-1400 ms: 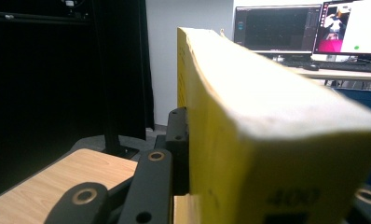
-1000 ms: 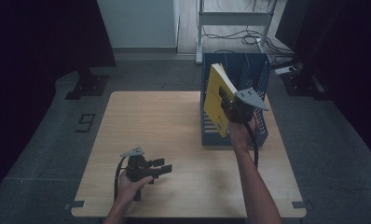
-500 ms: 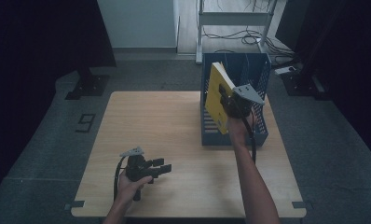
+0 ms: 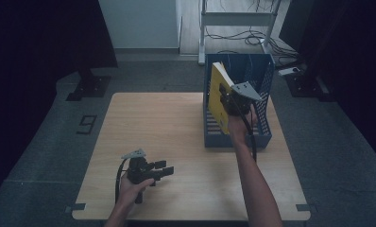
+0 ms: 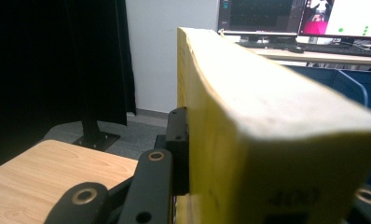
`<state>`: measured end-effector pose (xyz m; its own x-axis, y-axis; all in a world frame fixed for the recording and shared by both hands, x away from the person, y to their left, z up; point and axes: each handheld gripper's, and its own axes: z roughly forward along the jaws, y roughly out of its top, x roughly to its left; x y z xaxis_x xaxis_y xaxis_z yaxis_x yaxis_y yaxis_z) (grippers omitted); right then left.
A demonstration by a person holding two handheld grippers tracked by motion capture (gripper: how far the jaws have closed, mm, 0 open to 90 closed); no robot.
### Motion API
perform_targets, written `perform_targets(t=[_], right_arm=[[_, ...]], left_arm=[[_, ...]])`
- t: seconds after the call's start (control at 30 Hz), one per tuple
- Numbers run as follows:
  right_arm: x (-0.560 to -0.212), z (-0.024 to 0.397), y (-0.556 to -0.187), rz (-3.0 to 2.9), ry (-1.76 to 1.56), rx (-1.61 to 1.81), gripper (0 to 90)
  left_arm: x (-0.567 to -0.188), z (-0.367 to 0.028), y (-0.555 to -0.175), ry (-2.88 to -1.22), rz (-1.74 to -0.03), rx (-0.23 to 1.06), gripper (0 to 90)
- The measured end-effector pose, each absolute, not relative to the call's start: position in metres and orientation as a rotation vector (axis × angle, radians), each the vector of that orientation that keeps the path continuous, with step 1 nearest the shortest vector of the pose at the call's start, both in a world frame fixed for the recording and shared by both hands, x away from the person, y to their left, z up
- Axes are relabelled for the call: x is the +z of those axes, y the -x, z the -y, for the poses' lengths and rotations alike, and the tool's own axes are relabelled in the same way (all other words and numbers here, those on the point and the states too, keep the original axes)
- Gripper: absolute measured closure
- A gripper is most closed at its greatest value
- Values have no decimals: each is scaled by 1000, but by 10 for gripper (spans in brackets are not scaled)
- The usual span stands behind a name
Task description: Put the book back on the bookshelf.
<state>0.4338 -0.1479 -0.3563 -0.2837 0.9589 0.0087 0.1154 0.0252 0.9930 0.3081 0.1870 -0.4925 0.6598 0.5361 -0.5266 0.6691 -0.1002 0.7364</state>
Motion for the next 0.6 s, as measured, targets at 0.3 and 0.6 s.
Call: perform_targets(t=[0.3, 0.6], right_arm=[[-361, 147, -443, -1507, -1171, 1337, 746], [-367, 141, -452, -1518, -1171, 1312, 746]], left_arm=[[-493, -187, -309, -1762, -969, -151, 380], [-493, -186, -309, -1765, -967, -152, 380]])
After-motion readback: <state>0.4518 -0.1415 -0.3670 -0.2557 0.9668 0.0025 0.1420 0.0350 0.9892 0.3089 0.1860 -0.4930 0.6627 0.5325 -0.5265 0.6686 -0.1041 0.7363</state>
